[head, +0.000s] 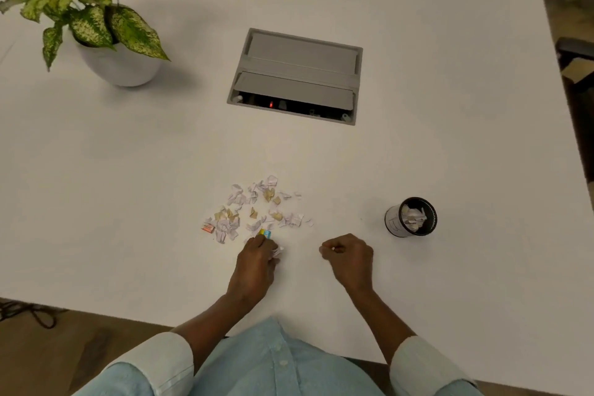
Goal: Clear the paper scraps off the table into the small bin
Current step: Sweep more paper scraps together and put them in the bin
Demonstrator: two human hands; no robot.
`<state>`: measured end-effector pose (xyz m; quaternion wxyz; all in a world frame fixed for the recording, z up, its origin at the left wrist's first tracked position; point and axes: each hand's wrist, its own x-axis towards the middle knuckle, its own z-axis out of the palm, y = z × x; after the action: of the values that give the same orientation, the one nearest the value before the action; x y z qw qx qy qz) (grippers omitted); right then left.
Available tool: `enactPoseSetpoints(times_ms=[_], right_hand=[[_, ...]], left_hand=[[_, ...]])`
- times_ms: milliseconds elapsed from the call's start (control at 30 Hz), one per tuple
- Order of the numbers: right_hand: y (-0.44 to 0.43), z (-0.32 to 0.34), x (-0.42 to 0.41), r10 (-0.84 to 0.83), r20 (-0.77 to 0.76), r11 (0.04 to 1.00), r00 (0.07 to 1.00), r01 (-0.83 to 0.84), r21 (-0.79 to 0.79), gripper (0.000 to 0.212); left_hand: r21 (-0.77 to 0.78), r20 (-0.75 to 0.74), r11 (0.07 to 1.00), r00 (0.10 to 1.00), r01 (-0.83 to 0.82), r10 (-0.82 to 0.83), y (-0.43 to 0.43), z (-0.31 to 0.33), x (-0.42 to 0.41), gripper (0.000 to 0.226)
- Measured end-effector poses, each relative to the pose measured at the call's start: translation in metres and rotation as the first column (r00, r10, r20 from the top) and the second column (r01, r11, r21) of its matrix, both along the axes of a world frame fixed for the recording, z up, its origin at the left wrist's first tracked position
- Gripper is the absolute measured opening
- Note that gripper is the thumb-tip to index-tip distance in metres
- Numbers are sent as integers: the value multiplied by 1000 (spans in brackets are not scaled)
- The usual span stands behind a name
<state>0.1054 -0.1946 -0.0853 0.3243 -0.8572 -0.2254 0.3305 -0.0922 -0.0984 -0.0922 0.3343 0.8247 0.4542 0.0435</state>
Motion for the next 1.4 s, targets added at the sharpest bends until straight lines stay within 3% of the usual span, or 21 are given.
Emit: enactPoseSetpoints(times_ms=[200,433,600,733,900,1033,1133,1267,1400], right_hand=[[-19,39,56,-263,-80,953,961,272,134,16],[-36,58,118,-432,87,895,898,415,165,10],[-41,60,150,-372,254,928,893,362,86,4],[-42,59,167,-324,296,945,899,323,53,3],[-46,57,177,-272,296,959,916,282,8,20],[-45,57,178,-228,366,968,902,250,-13,30],[-42,57,176,-238,412,967,879,256,11,32],[-37,58,166,-256,431,965,865,252,69,27],[-25,53,140,-168,410,981,896,111,161,22]], left_hand=[[-110,190,994,981,-4,25,-8,32,88,14],[-123,241,990,970,61,-30,-16,57,202,18],[-87,116,979,978,185,-174,-21,63,260,12],[-103,63,962,967,252,-246,-30,64,292,14],[-124,60,956,963,267,-262,-35,62,306,23],[-149,142,963,968,226,-205,-32,59,297,24],[-95,122,978,977,185,-173,-26,56,285,15],[-151,119,971,979,183,-166,-10,52,257,3],[-171,44,974,989,147,-142,10,42,204,5]])
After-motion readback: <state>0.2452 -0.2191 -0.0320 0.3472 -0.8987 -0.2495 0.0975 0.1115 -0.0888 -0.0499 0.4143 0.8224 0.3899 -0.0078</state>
